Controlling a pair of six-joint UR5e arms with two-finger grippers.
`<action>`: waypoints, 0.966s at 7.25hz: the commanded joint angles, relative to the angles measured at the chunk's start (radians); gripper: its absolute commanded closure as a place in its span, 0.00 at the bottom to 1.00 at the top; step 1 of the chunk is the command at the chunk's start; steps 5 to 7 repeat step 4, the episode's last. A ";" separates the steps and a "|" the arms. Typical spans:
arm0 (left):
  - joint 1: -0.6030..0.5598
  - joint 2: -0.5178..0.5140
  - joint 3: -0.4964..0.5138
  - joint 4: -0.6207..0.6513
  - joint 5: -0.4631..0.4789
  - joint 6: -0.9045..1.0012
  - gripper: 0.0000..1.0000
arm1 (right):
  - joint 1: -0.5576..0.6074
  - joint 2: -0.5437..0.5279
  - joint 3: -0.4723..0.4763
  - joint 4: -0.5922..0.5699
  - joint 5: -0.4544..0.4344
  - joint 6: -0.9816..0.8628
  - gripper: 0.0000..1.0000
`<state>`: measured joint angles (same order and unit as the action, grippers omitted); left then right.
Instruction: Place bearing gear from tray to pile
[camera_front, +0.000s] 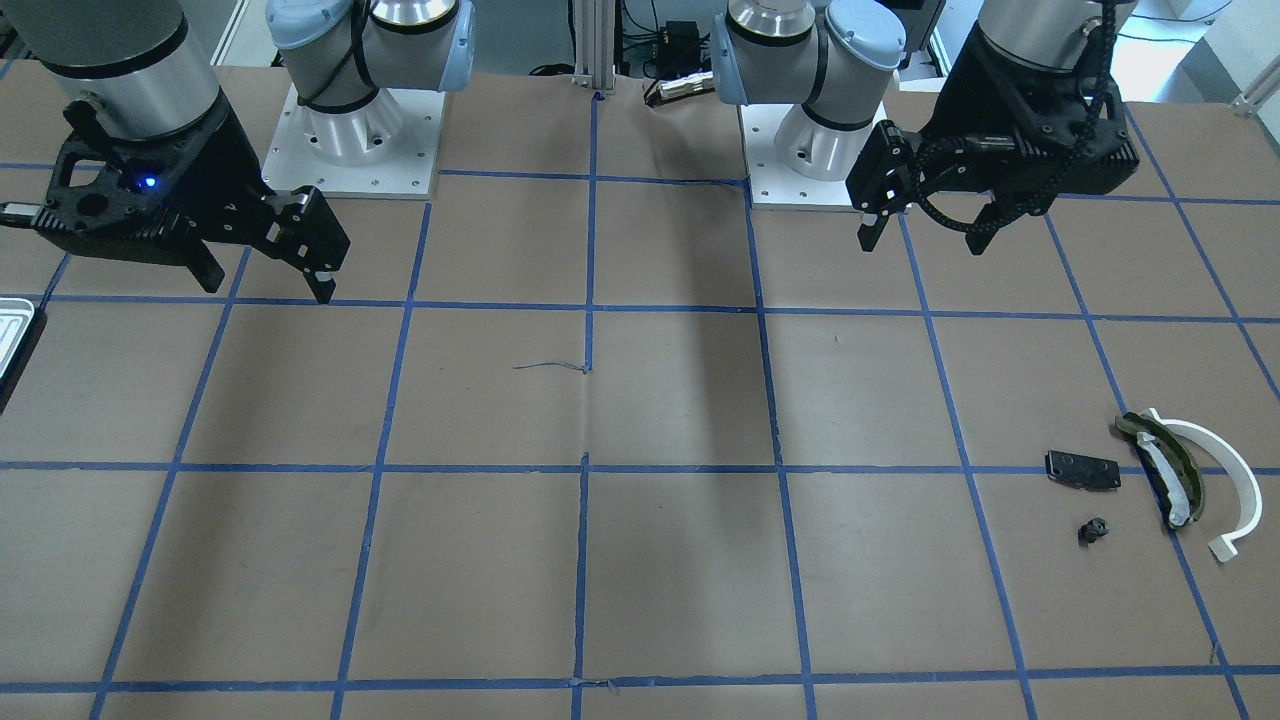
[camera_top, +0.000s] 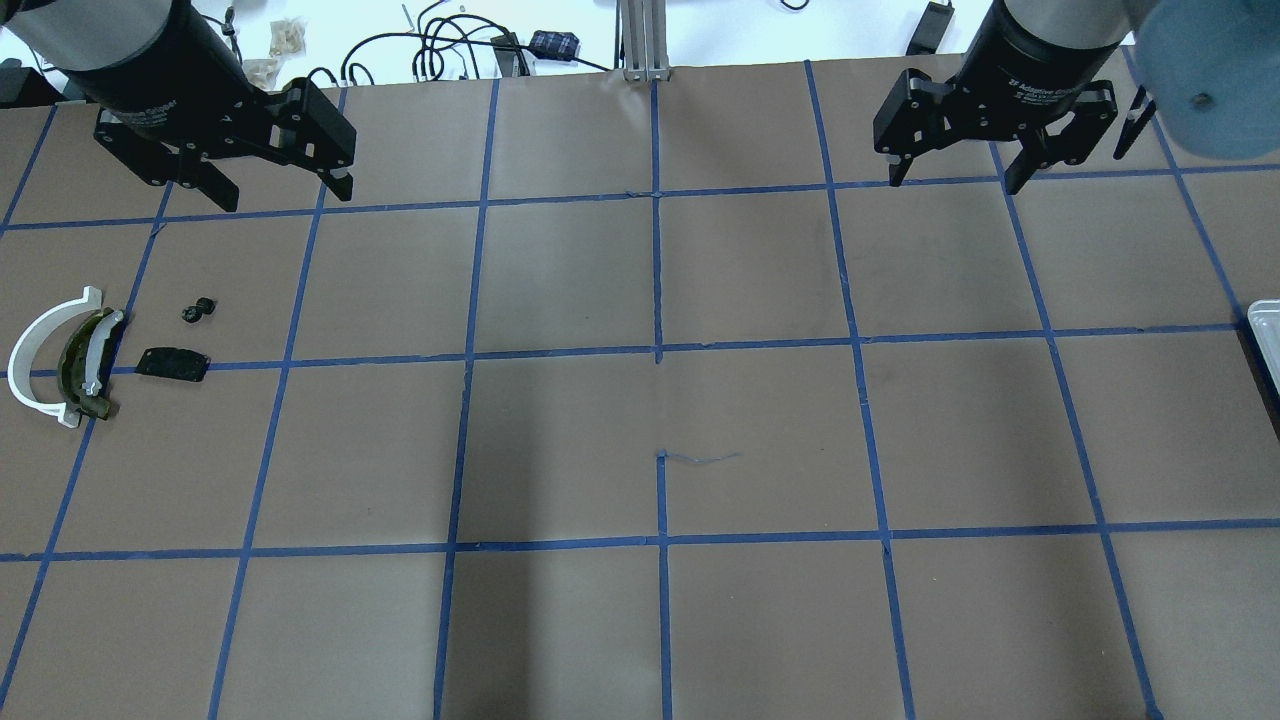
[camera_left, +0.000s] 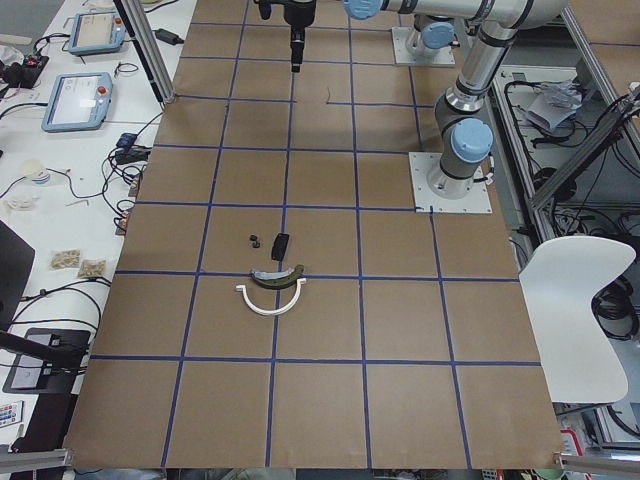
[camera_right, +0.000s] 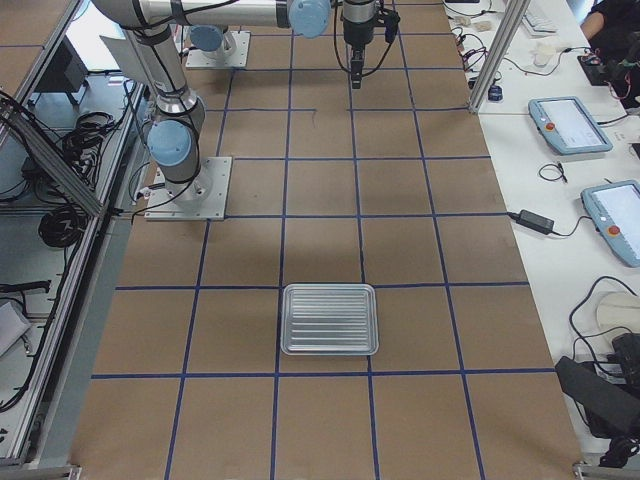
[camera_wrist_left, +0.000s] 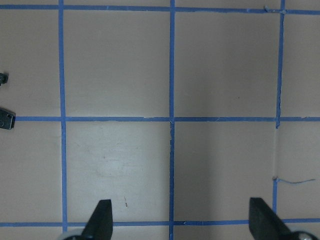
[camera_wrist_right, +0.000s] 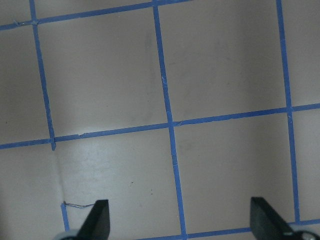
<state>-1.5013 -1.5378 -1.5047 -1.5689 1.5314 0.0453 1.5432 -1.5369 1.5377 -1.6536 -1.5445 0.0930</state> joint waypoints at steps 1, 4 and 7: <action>0.003 0.007 -0.003 0.001 0.009 0.014 0.00 | 0.000 0.000 -0.004 0.000 -0.003 -0.002 0.00; 0.004 0.005 -0.006 -0.003 0.013 0.078 0.00 | 0.000 -0.002 0.002 0.002 0.004 -0.002 0.00; 0.004 0.005 -0.006 -0.003 0.013 0.078 0.00 | 0.000 -0.002 0.002 0.002 0.004 -0.002 0.00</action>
